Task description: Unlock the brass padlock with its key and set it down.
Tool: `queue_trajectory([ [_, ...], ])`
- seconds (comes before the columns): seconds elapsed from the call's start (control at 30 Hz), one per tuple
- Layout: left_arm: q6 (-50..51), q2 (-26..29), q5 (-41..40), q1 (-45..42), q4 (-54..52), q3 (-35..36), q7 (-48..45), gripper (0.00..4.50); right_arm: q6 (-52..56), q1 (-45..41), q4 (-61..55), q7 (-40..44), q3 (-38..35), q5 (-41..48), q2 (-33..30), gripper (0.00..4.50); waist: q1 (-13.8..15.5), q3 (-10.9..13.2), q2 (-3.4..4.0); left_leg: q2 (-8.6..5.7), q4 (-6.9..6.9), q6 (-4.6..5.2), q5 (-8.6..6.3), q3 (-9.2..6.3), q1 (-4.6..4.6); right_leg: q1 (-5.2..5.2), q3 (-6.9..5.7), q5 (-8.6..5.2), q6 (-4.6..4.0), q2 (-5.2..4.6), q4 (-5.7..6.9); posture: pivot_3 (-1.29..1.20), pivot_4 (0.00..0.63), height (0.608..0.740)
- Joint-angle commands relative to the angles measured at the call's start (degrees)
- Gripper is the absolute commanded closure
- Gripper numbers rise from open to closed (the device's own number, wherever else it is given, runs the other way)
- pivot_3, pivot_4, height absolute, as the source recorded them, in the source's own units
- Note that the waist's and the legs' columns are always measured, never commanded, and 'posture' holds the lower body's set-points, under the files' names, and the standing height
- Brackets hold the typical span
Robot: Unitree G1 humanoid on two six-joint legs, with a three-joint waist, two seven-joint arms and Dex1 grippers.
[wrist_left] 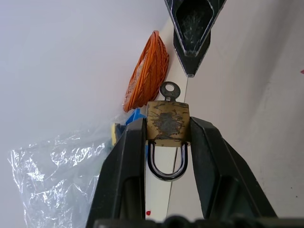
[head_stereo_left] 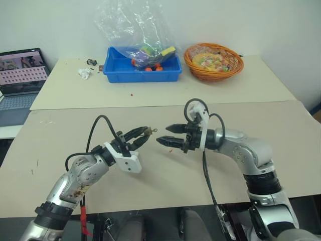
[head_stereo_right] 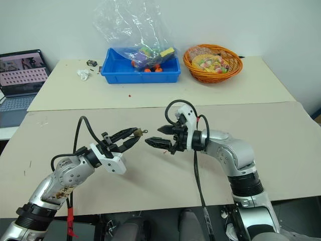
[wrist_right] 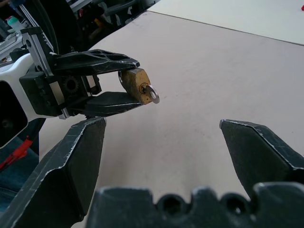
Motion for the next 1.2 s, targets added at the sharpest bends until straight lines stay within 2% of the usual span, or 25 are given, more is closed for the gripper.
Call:
queue_trajectory([
  [0.03,-1.2,-0.2,-0.2,-0.6,-1.6,0.3,-0.1,3.67,-1.0,-2.4,0.6,-0.1,-0.5,-0.3,1.0,0.0,0.0,0.0,0.0,-0.01,0.01,0.0,0.0,0.0,-0.01,0.0,0.0,0.0,0.0,0.0,0.0,0.0,0.15,0.728],
  [0.3,-1.4,-0.4,-0.7,-0.6,-1.9,0.2,-1.2,3.67,-0.1,-3.7,1.4,0.3,-0.6,-0.1,1.3,0.0,0.0,0.0,0.0,0.0,0.0,0.0,0.0,-0.01,-0.02,-0.01,-0.01,0.0,0.0,0.0,0.01,0.0,0.15,0.728],
  [0.33,-1.4,-0.5,-0.7,-0.6,-1.9,0.3,-1.2,3.67,0.0,-3.8,1.5,0.3,-0.5,-0.1,1.3,0.5,0.0,0.0,0.0,0.0,0.0,0.0,0.0,-0.01,-0.02,-0.01,-0.01,0.0,0.0,0.0,0.01,0.0,0.15,0.728],
  [0.37,-1.5,-0.5,-0.6,-0.6,-1.9,0.4,-1.2,3.67,0.0,-3.8,1.6,0.4,-0.4,-0.1,1.4,0.68,0.0,0.0,0.0,0.0,0.0,0.0,0.0,-0.01,-0.02,-0.01,-0.01,0.0,0.0,0.0,0.01,0.0,0.15,0.728],
  [0.73,-1.6,-0.9,-0.3,-0.6,-2.4,0.7,-1.4,3.67,0.6,-3.7,1.3,0.2,0.0,0.0,2.2,4.44,0.0,0.0,0.0,0.0,-0.01,0.0,0.0,-0.01,-0.01,-0.01,-0.01,0.0,0.0,0.0,0.01,0.0,0.15,0.728],
  [1.07,-1.5,-1.1,-0.2,-0.4,-2.7,1.0,-1.3,3.67,3.4,-3.6,0.3,-1.1,0.2,1.6,3.7,4.49,0.0,0.0,0.01,0.01,-0.01,0.0,0.0,-0.01,-0.02,-0.01,-0.02,0.0,0.0,0.0,0.01,0.0,0.15,0.728],
  [1.2,-1.5,-1.1,-0.2,-0.3,-2.9,1.0,-1.2,3.67,12.2,-5.9,4.6,-5.7,-3.6,4.8,6.9,4.49,-0.1,0.0,0.01,0.02,-0.01,0.0,0.0,-0.01,-0.01,-0.02,-0.01,0.0,0.0,0.01,0.02,0.0,0.15,0.728],
])
